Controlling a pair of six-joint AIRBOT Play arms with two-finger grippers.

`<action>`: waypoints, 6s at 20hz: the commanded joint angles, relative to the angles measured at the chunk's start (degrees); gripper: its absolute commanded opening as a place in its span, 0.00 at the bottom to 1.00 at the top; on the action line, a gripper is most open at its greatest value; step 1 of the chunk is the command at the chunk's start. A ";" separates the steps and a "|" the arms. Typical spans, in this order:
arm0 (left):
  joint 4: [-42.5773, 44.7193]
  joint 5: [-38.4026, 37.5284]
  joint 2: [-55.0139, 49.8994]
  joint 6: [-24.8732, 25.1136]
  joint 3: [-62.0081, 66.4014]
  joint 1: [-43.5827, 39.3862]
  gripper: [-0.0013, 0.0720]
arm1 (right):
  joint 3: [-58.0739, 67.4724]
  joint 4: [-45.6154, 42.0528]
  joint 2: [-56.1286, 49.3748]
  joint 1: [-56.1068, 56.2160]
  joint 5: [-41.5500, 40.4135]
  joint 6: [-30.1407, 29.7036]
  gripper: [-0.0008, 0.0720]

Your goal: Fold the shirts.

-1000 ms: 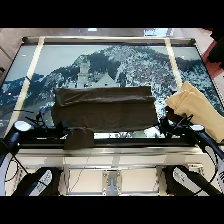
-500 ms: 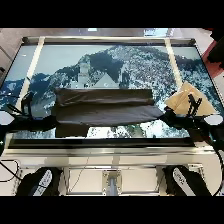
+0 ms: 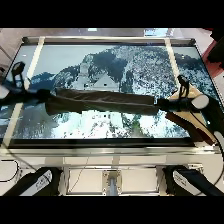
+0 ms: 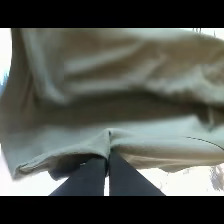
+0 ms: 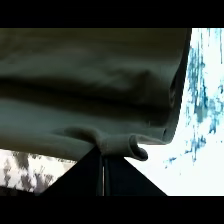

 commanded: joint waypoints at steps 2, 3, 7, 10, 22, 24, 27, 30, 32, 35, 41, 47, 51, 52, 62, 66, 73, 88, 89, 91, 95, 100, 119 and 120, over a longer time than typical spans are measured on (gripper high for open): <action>5.38 8.02 -16.98 2.21 11.19 -8.33 0.03 | 9.35 -2.32 -14.14 3.58 -7.04 0.59 0.03; 9.31 10.25 -20.63 0.31 12.92 -10.29 0.03 | 10.71 -2.34 -17.05 4.26 -8.92 0.59 0.03; 26.40 14.64 -30.88 -10.27 17.09 -14.34 0.03 | 13.73 -2.40 -26.25 4.79 -12.85 1.92 0.03; 27.65 17.62 -33.16 -12.15 17.70 -14.32 0.04 | 13.70 -2.56 -28.61 4.81 -14.56 1.86 0.04; 30.47 5.31 -32.50 -15.56 39.93 -14.29 0.97 | 18.34 -4.61 -27.58 -5.07 3.02 2.05 0.73; 29.05 5.31 -32.30 -15.58 41.44 -14.29 0.97 | 15.72 10.14 -30.25 -8.15 3.89 -7.80 0.73; 26.71 5.31 -32.20 -15.58 41.88 -14.29 0.97 | 15.08 17.22 -33.44 -8.87 3.10 -13.42 0.76; 23.21 5.29 -32.20 -15.56 41.88 -14.29 0.97 | 15.08 19.19 -35.93 -8.85 1.92 -14.99 0.77; 21.59 5.27 -32.20 -15.54 41.88 -14.29 0.97 | 15.08 19.56 -36.85 -8.83 1.09 -15.15 0.77; 20.52 5.18 -32.20 -15.54 41.88 -14.32 0.97 | 15.15 19.61 -36.96 -8.87 0.28 -16.15 0.77; 20.55 5.14 -32.20 -15.54 41.88 -14.32 0.97 | 20.81 16.83 -35.12 -11.56 9.27 -16.04 0.77; 20.35 5.14 -32.20 -15.56 41.88 -14.32 0.97 | 18.25 11.06 -34.10 -11.91 5.27 -10.25 0.77; 20.33 5.14 -32.20 -15.56 41.88 -14.32 0.97 | 14.45 14.51 -35.10 -9.51 0.96 -11.61 0.77; 20.11 5.14 -32.20 -15.56 41.88 -14.32 0.97 | 14.23 14.84 -35.69 -8.72 0.61 -11.65 0.77; 7.43 1.03 -32.61 -14.47 41.22 -14.43 0.04 | 18.60 29.81 -35.47 -4.83 8.48 -23.26 0.04; -3.78 -2.60 -36.35 -8.63 38.40 -18.95 0.03 | 23.19 29.88 -30.49 -4.52 12.26 -21.40 0.04; 1.57 -0.04 -48.35 -11.15 36.70 -35.85 0.03 | 32.52 29.70 -28.33 2.01 14.99 -15.91 0.04; 18.86 -20.70 -45.83 -9.33 54.97 -22.91 0.04 | 43.45 22.77 -30.56 25.22 -3.13 -3.48 0.03; 20.94 -22.03 -43.41 -9.33 54.97 -20.28 0.04 | 43.47 23.91 -32.26 28.11 -6.29 -3.21 0.03; 22.10 -23.61 -39.30 -9.33 54.95 -15.39 0.04 | 45.68 26.82 -37.24 34.62 -13.88 -3.26 0.03; 21.94 -24.74 -35.10 -9.31 54.95 -8.52 0.04 | 58.42 32.22 -51.32 45.18 -26.62 -3.23 0.03; 20.35 -25.73 -34.95 -8.39 53.86 -6.82 0.04 | 66.62 47.67 -64.61 48.94 -35.93 -4.57 0.05; 17.97 -23.87 -34.99 -6.34 53.88 -6.82 0.04 | 58.01 28.00 -65.26 24.79 5.18 7.80 0.85; 17.81 -23.85 -34.99 -6.32 53.88 -6.82 0.04 | 58.01 29.90 -66.12 25.59 4.35 7.76 0.85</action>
